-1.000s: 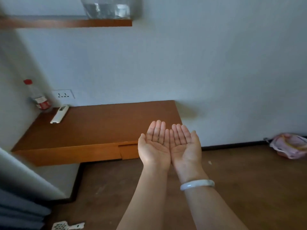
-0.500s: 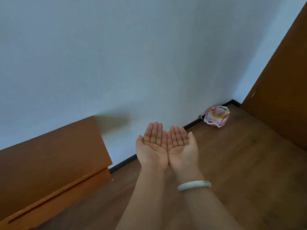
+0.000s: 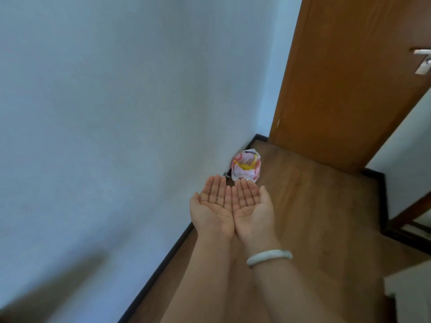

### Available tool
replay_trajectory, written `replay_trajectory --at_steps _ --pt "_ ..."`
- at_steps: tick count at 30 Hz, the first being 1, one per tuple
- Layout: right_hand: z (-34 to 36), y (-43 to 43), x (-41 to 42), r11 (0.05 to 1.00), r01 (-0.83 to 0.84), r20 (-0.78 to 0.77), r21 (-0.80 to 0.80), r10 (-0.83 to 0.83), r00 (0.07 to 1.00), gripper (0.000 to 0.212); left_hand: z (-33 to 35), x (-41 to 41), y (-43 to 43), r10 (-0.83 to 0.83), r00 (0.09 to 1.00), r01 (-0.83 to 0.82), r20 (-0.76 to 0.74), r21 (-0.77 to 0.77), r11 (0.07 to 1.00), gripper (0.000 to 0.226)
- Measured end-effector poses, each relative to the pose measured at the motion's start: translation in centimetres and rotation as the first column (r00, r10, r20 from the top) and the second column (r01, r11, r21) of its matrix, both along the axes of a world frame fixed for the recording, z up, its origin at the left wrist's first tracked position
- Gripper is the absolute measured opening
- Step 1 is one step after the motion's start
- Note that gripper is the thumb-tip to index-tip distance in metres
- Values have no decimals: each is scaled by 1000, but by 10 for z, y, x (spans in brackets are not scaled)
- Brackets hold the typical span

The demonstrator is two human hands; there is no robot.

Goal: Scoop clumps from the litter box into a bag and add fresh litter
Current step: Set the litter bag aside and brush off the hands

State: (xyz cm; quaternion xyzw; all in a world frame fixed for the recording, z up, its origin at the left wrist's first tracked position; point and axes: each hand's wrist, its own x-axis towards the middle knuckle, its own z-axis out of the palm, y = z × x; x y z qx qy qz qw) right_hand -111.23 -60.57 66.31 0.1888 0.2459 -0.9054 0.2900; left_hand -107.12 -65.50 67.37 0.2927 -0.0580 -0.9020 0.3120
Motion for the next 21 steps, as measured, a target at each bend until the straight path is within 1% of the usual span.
replay_trajectory --at_steps 4,9,13,16,21 --pt "-3 -20 -62 998 58 -12 10 -58 998 35 -5 -66 -24 -74 997 74 0 6 997 49" --pt "-17 -46 -156 995 103 -2 12 -103 995 36 -18 -162 -51 -129 992 129 9 13 992 49" --pt "-30 -76 -249 995 98 13 21 -98 995 38 -28 -253 -79 -130 991 129 18 8 992 49" --pt "-38 -98 -318 995 81 24 62 -83 996 40 -33 -319 -99 -102 994 101 45 27 995 48" --pt "-44 -132 -411 995 55 38 88 -58 998 43 -39 -416 -134 -80 994 77 77 43 996 47"
